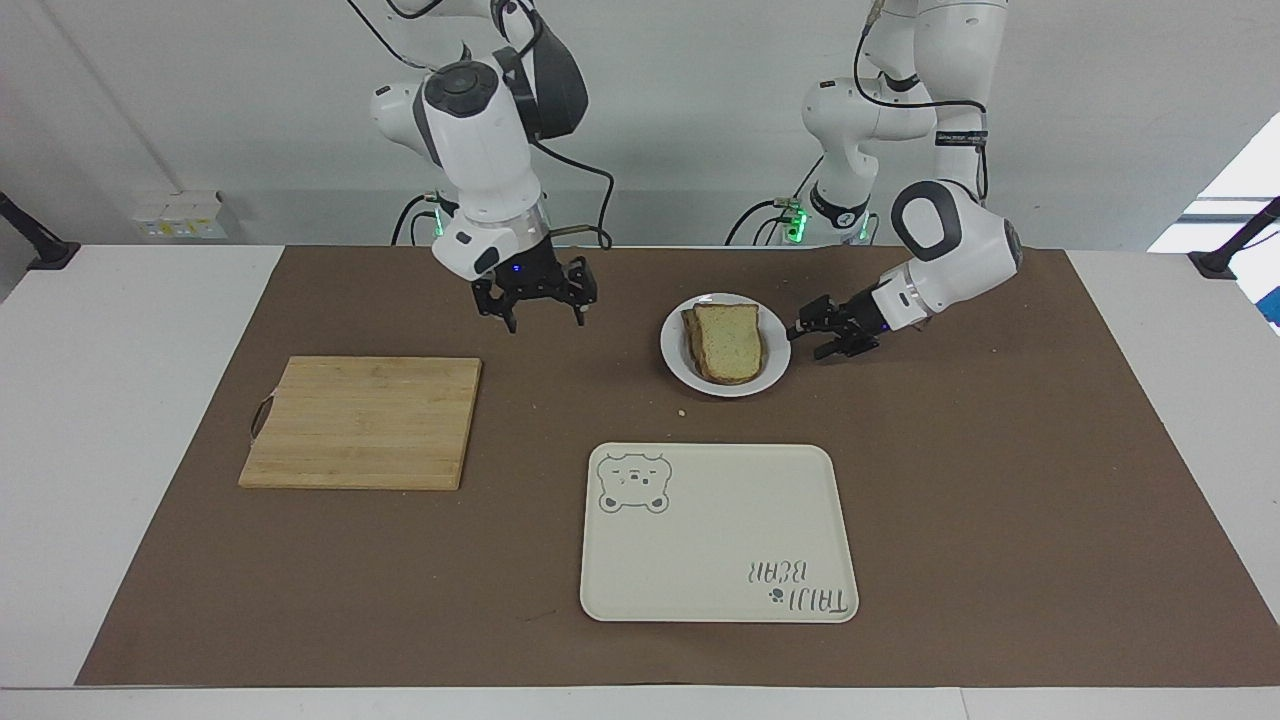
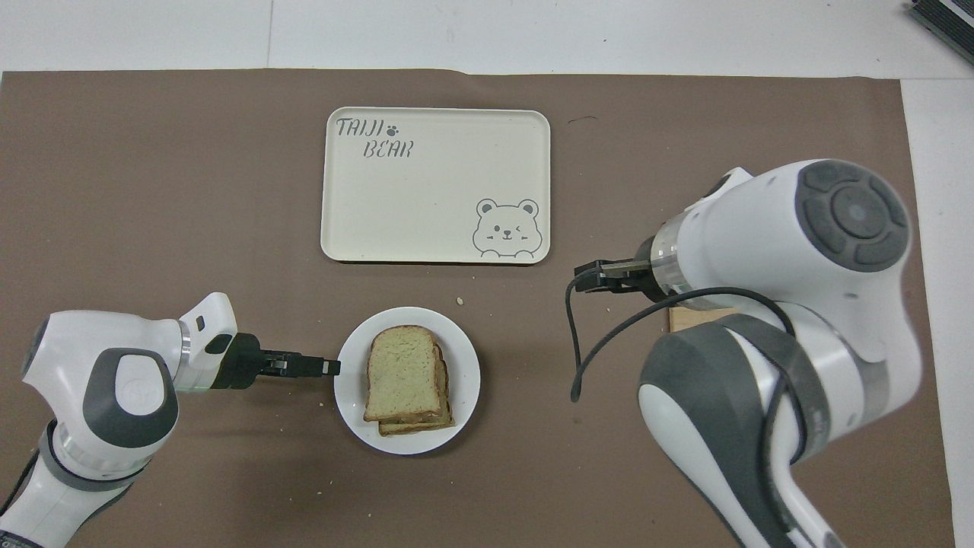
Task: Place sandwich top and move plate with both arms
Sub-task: 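Withdraw the right gripper while the left gripper reaches the plate rim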
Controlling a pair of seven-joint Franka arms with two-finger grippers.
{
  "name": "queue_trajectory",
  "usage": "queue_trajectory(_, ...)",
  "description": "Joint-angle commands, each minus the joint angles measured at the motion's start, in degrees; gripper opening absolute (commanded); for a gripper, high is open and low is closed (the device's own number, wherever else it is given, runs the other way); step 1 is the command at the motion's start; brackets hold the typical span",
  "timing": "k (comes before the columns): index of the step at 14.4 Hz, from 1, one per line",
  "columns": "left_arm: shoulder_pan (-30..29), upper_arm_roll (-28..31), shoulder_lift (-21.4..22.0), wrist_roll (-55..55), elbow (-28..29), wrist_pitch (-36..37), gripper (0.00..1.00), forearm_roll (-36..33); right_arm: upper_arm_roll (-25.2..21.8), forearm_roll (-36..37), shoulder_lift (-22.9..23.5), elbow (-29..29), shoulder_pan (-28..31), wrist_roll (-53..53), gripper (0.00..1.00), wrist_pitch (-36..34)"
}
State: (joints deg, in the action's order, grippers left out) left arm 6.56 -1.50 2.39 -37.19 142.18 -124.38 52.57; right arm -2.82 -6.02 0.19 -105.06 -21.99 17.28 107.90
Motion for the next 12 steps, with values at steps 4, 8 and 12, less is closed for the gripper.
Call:
queue_trajectory(4, 3.0, 0.7, -0.3, -11.4, 6.5, -3.6, 0.60, 11.1, 0.6, 2.1, -5.7, -0.3, 10.6, -7.5, 1.00, -9.0)
queue_trajectory(8, 4.7, 0.7, -3.7, -20.4, 7.3, -3.7, 0.06, 20.4, 0.6, 4.1, -7.3, -0.3, 15.9, -13.9, 1.00, -12.4)
queue_trajectory(12, 4.3, 0.8, -3.9, -20.3, 6.3, -2.5, 0.00, 20.9, 0.7, 4.0, -7.3, -0.3, 21.1, -17.5, 1.00, -13.4)
